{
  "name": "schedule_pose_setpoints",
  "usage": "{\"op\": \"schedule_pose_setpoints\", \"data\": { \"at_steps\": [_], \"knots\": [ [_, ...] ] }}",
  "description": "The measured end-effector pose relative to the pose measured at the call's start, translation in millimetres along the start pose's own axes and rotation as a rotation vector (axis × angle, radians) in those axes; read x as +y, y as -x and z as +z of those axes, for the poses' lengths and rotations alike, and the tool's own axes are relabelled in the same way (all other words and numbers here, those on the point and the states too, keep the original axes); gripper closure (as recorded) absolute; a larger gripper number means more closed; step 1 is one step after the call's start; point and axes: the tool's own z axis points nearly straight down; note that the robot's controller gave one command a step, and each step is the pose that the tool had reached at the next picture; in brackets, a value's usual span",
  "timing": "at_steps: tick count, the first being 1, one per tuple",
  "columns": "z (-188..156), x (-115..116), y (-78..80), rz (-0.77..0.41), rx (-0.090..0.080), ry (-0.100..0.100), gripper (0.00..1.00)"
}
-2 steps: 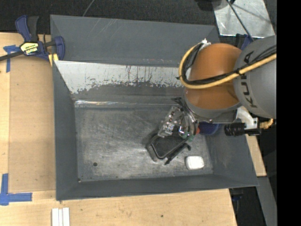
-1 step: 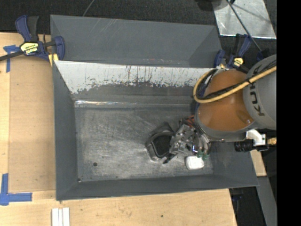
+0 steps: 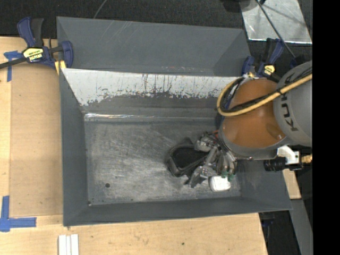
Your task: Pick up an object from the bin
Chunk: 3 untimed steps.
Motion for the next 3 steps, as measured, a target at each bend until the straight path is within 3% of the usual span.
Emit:
{"op": "schedule_pose_setpoints", "data": {
  "at_steps": [1, 2, 3],
  "knots": [
    [9.3, 5.0, 4.2, 0.039, -0.009, 0.001, 0.0],
    [11.4, 4.2, 6.0, -0.025, -0.015, 0.001, 0.0],
    [12.8, 5.7, 5.5, 0.002, -0.014, 0.002, 0.0]
  ]
}}
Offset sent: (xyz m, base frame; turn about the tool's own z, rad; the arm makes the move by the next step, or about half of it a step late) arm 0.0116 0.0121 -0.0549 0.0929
